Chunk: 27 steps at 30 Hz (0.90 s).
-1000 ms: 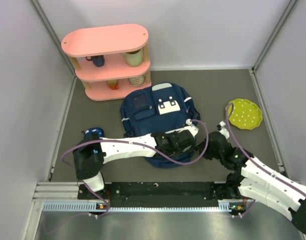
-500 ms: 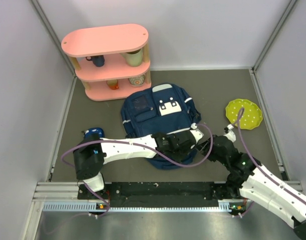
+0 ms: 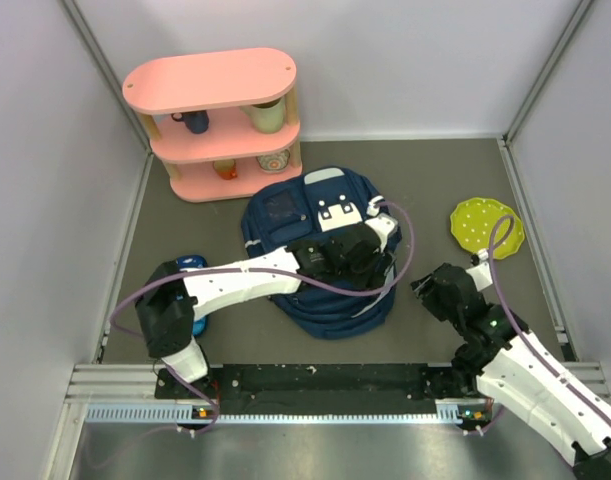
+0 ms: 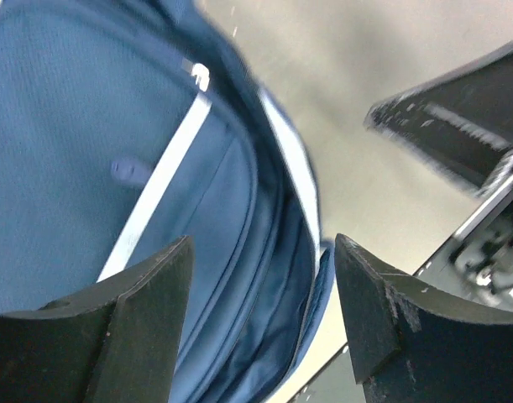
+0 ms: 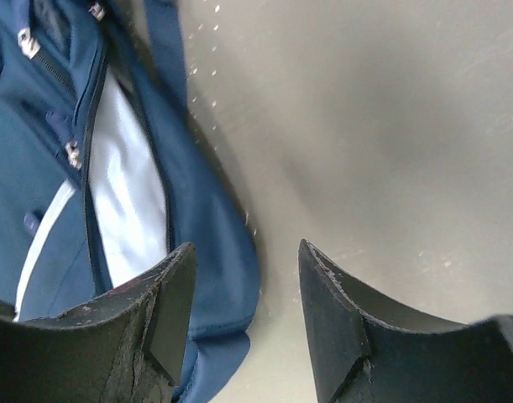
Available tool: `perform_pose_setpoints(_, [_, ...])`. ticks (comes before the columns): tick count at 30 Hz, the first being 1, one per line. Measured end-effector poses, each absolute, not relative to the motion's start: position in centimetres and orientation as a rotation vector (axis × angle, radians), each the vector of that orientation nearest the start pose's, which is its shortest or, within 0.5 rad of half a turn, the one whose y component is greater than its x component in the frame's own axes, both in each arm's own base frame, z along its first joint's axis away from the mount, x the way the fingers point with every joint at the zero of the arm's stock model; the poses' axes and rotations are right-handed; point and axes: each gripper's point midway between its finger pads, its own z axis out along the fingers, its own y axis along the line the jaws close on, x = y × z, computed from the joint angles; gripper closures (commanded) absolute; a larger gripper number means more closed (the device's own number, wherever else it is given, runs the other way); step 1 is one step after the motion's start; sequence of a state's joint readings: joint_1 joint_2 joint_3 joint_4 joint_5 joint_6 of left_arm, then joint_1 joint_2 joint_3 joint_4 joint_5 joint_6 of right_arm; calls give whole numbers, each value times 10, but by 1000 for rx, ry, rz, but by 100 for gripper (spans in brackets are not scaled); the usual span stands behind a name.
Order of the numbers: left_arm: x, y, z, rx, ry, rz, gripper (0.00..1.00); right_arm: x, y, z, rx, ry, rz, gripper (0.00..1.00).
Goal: Pack the student bag
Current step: Adjust the student bag at the center of the board.
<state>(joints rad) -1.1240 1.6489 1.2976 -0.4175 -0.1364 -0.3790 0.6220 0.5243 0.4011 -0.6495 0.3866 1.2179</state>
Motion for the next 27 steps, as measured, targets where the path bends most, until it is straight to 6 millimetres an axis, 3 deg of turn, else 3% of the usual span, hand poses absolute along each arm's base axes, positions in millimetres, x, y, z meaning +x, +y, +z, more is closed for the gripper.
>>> perform_pose_setpoints(5, [221, -442, 165, 785, 2230, -671, 29, 204, 74, 89, 963, 2154, 413, 49])
perform_pose_setpoints(10, [222, -465, 147, 824, 2272, -699, 33, 210, 66, 92, 974, 2155, 438, 48])
perform_pose_setpoints(18, [218, -461, 101, 872, 2416, -631, 59, 205, 80, 103, 906, 2146, 577, 48])
perform_pose_setpoints(21, [219, -458, 97, 864, 2444, -594, 82, 202, 83, 100, 896, 2149, 599, 48])
perform_pose_setpoints(25, [224, -449, 96, 841, 2457, -524, 90, 198, 86, 93, 891, 2169, 616, 48])
perform_pose_setpoints(27, [228, -443, 96, 824, 2459, -470, 100, 197, 87, 93, 886, 2172, 626, 47])
